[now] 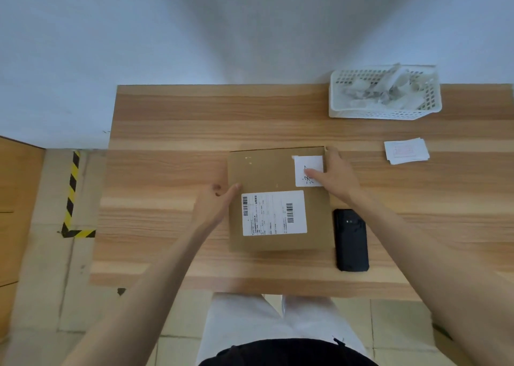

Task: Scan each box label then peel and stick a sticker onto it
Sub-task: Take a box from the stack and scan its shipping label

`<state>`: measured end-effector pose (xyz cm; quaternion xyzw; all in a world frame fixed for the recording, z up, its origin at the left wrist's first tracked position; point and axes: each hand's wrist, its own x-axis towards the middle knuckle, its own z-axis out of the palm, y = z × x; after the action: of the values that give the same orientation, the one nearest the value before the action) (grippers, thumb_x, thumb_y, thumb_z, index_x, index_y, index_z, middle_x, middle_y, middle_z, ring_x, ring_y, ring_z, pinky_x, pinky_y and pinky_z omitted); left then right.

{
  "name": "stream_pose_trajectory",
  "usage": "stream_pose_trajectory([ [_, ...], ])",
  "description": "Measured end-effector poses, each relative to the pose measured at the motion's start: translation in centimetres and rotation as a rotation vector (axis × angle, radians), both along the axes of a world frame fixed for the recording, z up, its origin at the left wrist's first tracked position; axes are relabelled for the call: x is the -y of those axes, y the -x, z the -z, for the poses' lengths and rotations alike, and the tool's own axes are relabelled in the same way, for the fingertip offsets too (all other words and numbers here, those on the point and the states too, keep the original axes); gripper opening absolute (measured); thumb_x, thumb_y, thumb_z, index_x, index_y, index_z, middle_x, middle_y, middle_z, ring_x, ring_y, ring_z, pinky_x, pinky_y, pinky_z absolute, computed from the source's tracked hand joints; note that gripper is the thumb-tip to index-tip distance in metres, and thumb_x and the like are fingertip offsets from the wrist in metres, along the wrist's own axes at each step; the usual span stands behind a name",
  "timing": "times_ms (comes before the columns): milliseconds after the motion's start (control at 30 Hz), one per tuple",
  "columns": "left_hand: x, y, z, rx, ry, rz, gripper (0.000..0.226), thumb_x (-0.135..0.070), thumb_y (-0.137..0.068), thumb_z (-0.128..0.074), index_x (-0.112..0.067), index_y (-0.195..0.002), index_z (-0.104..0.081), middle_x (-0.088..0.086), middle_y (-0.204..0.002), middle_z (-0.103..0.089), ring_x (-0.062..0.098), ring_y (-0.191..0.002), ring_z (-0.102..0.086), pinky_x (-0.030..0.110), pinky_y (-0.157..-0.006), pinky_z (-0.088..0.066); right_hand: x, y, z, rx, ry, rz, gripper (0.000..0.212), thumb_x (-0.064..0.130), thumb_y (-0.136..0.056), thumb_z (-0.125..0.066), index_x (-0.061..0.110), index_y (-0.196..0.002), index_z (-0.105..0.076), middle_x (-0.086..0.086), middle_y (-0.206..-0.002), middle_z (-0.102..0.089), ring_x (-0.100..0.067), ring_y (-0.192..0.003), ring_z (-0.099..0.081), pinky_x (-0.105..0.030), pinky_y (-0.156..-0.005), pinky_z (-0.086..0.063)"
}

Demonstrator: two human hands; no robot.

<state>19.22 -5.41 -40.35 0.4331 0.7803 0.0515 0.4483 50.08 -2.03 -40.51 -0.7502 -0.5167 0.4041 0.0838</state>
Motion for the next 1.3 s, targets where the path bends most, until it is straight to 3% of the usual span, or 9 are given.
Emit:
stream_pose_trajectory([
  [100, 3.8, 0.2, -1.1, -0.07, 0.113, 0.049, 0.07, -0.085, -0.08, -0.05, -0.016, -0.09, -0.056, -0.002, -0.08, -0.064, 0.026, -0.077, -0.066, 0.041, -0.077, -0.056, -1.4, 1.1, -1.0, 0.114, -0.109, -0.222, 0.08, 0.049, -0.091, -0.064, 0.021, -0.156, -0.027, -0.004, -0.161, -0.032, -0.03, -0.147, -0.028, -0.048, -0.118, -0.027],
  [200, 7.4, 0.1, -2.1, -0.062, 0.193, 0.034, 0.077, -0.088, -0.076, -0.05, -0.013, -0.063, -0.056, 0.003, -0.057, -0.064, 0.027, -0.058, -0.065, 0.038, -0.065, -0.054, -2.1, 2.5, -1.1, 0.188, -0.166, -0.388, 0.076, 0.052, -0.095, -0.058, 0.024, -0.158, -0.025, -0.002, -0.164, -0.027, -0.027, -0.15, -0.024, -0.045, -0.121, -0.015],
  [333, 9.6, -0.9, -2.1, 0.146, 0.353, -0.121, 0.089, -0.087, -0.073, -0.059, 0.002, -0.078, -0.072, 0.013, -0.066, -0.074, 0.028, -0.06, -0.074, 0.035, -0.054, -0.059, -1.4, 3.0, -0.8, 0.267, -0.155, -0.467, 0.067, 0.047, -0.098, -0.056, 0.025, -0.155, -0.031, 0.0, -0.162, -0.031, -0.025, -0.15, -0.022, -0.043, -0.121, -0.013],
  [500, 8.2, -0.8, -0.3, 0.228, 0.175, -0.24, 0.06, -0.063, -0.081, -0.073, -0.009, -0.106, -0.069, 0.006, -0.094, -0.075, 0.023, -0.084, -0.074, 0.035, -0.052, -0.059, 0.2, 1.6, -0.4, 0.376, -0.142, -0.289, 0.059, 0.049, -0.097, -0.056, 0.018, -0.145, -0.042, -0.011, -0.145, -0.048, -0.035, -0.133, -0.04, -0.045, -0.111, -0.028],
  [667, 4.2, -0.8, 0.4, 0.342, -0.057, -0.317, 0.041, -0.027, -0.084, -0.081, -0.014, -0.119, -0.064, 0.003, -0.107, -0.072, 0.023, -0.097, -0.071, 0.045, -0.079, -0.062, 3.6, 0.0, 0.1, 0.286, -0.052, -0.11, 0.059, 0.058, -0.094, -0.052, 0.021, -0.139, -0.046, -0.012, -0.132, -0.052, -0.032, -0.122, -0.045, -0.046, -0.094, -0.045],
  [833, 1.5, -1.9, 0.0, 0.426, -0.196, -0.143, 0.055, -0.006, -0.087, -0.073, -0.021, -0.136, -0.056, -0.014, -0.118, -0.067, -0.002, -0.106, -0.062, 0.014, -0.081, -0.05, 7.0, 0.1, 1.0, 0.148, -0.069, 0.069, 0.047, 0.045, -0.098, -0.051, 0.014, -0.133, -0.051, -0.01, -0.123, -0.058, -0.03, -0.113, -0.051, -0.048, -0.096, -0.046],
  [1067, 0.2, -1.9, 0.3, 0.401, -0.2, -0.019, 0.062, -0.015, -0.102, -0.059, -0.043, -0.151, -0.033, -0.016, -0.137, -0.058, -0.005, -0.112, -0.054, 0.032, -0.097, -0.046, 9.4, 1.6, 1.5, -0.056, -0.056, 0.236, 0.046, 0.045, -0.099, -0.054, 0.014, -0.133, -0.049, -0.007, -0.122, -0.055, -0.023, -0.105, -0.058, -0.045, -0.086, -0.054],
  [1200, 0.1, -1.6, 0.7, 0.395, -0.198, -0.094, 0.064, -0.021, -0.099, -0.065, -0.032, -0.154, -0.034, -0.006, -0.138, -0.061, 0.01, -0.119, -0.06, 0.04, -0.102, -0.051, 9.9, 1.1, 1.2, -0.124, -0.051, 0.298, 0.048, 0.046, -0.1, -0.052, 0.014, -0.135, -0.053, -0.004, -0.122, -0.057, -0.02, -0.103, -0.059, -0.043, -0.092, -0.051],
  [1300, 1.4, -1.6, 0.8, 0.39, -0.176, -0.11, 0.071, -0.025, -0.094, -0.072, -0.027, -0.154, -0.034, -0.006, -0.135, -0.061, 0.015, -0.118, -0.061, 0.04, -0.101, -0.051, 12.4, -0.6, 1.2, 0.034, -0.095, 0.275, 0.048, 0.044, -0.101, -0.047, 0.01, -0.134, -0.055, -0.007, -0.121, -0.059, -0.024, -0.107, -0.058, -0.047, -0.095, -0.049],
])
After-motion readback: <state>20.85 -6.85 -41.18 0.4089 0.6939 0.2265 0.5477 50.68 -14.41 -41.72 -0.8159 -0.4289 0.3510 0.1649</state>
